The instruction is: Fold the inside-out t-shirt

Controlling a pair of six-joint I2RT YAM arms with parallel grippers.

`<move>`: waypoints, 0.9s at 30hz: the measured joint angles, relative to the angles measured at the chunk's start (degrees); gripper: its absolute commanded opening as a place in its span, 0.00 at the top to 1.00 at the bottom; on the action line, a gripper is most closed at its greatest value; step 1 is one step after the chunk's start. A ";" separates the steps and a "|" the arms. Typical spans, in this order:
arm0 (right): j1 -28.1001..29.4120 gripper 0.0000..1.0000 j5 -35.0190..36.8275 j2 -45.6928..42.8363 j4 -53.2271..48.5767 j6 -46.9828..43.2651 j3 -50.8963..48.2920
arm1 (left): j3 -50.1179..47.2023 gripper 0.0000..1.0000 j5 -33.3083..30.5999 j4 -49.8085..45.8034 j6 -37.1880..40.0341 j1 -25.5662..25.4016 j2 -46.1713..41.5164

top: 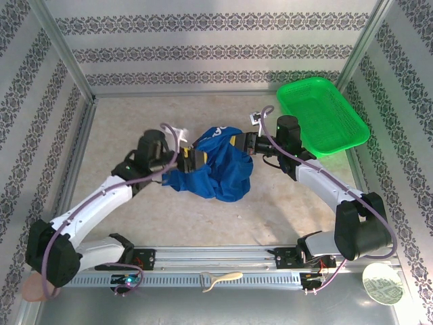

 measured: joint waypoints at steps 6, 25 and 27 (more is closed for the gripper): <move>0.00 1.00 1.68 -0.96 -0.07 2.16 -0.70 | -2.32 0.43 -7.04 3.58 -1.31 -6.40 7.54; 0.79 1.00 7.80 -6.05 -1.64 10.40 -0.76 | 18.62 0.97 -12.66 1.53 2.95 2.45 38.93; 0.76 1.00 9.40 -6.32 -2.29 10.47 -0.76 | 18.97 1.00 -7.34 2.21 2.78 3.98 39.39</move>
